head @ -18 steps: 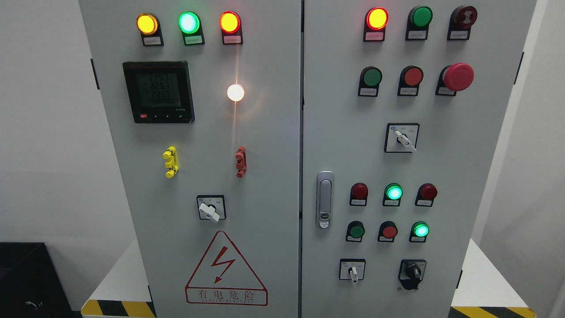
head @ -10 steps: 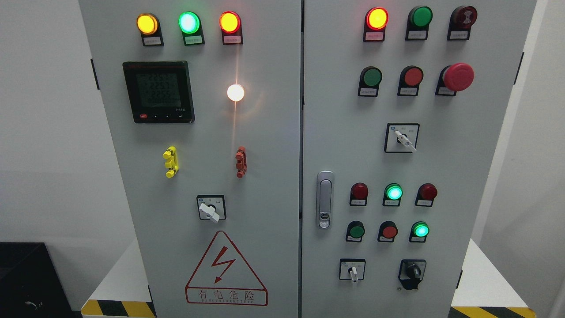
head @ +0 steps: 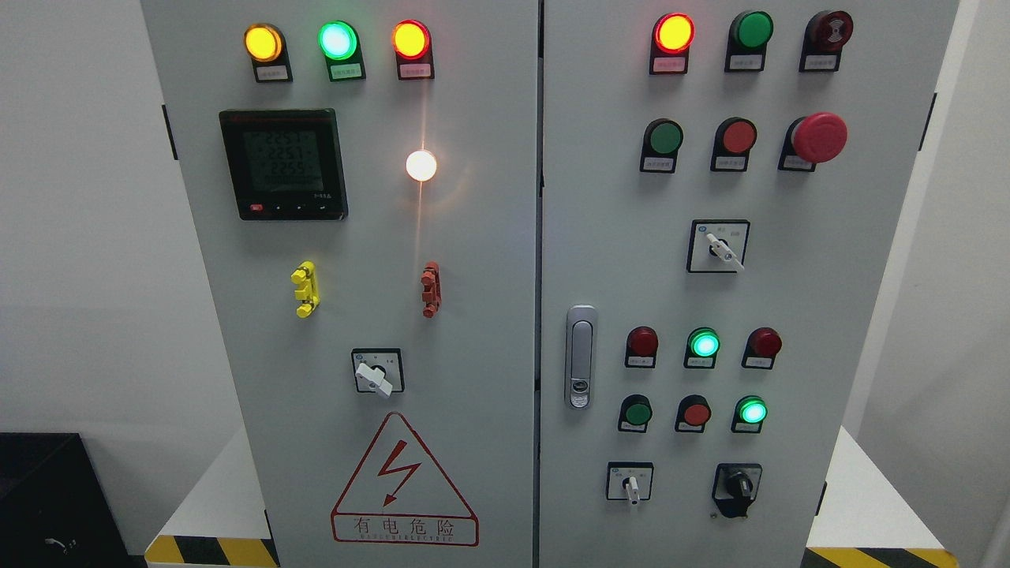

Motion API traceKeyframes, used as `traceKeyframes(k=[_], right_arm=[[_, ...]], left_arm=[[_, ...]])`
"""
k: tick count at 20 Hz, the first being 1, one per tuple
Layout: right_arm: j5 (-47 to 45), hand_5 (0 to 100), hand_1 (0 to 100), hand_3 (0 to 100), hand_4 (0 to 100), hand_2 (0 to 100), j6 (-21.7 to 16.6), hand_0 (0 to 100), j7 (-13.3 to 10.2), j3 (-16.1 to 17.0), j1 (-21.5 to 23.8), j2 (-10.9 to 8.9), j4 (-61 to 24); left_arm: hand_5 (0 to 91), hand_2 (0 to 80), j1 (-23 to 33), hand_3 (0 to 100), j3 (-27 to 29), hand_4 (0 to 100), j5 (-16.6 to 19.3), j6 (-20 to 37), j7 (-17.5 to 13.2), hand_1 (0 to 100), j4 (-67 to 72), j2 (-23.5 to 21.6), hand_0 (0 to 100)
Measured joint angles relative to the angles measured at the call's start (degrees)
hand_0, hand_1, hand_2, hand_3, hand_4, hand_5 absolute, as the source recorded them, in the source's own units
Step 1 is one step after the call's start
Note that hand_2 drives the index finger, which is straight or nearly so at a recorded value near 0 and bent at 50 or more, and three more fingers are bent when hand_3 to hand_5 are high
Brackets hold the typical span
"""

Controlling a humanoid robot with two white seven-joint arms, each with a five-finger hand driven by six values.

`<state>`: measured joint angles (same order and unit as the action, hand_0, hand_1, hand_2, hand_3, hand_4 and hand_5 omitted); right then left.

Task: Flip black knob to close circuit

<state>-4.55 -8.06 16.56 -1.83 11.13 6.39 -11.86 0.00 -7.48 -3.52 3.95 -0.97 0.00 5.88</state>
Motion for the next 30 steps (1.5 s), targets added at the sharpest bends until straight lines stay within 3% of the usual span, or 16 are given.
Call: traceKeyframes(k=[1,4,6,8,13,14,20,27,30], right_arm=[[0.0,0,11,5,0,0,0.0,0,0.0,0.2,0.2,0.00,-0.1],[0.9,1,11,21,17,4,0.1,0,-1.0,0.5,0.8,0.01,-2.3],[2.0,9,10,27,25,8,0.2,0,-2.8,0.7,1.2,0.02,-5.2],[3.9,22,9,37,34,19,0.4,0,-4.8,0.9,1.8,0.02,-7.0],[9.8,34,8,46,45,29,0.4,0,-10.3,1.3,2.8,0.01,-13.9],[10.8,40,8,54,51,34,0.4,0,-11.3,1.3,3.0,0.01,-15.2],[18.4,54,8,64,61,47,0.2,0,-17.0,1.5,3.6,-0.02,-22.9],[27.2,75,8,85,75,72,0.1,0,-23.1,1.7,3.8,-0.04,-31.5],[32.0,81,5,90,79,78,0.2,0,-25.2,1.7,3.9,-0.04,-35.5]], left_arm=[[0.0,0.0,0.0,0,0.0,0,0.0,0.0,0.0,56,0.0,0.0,12],[0.0,0.0,0.0,0,0.0,0,0.0,0.0,0.0,56,0.0,0.0,12],[0.0,0.0,0.0,0,0.0,0,0.0,0.0,0.0,56,0.0,0.0,12],[0.0,0.0,0.0,0,0.0,0,0.0,0.0,0.0,56,0.0,0.0,12],[0.0,0.0,0.0,0,0.0,0,0.0,0.0,0.0,56,0.0,0.0,12],[0.0,0.0,0.0,0,0.0,0,0.0,0.0,0.0,56,0.0,0.0,12],[0.0,0.0,0.0,0,0.0,0,0.0,0.0,0.0,56,0.0,0.0,12],[0.0,0.0,0.0,0,0.0,0,0.0,0.0,0.0,56,0.0,0.0,12],[0.0,0.0,0.0,0,0.0,0,0.0,0.0,0.0,56,0.0,0.0,12]])
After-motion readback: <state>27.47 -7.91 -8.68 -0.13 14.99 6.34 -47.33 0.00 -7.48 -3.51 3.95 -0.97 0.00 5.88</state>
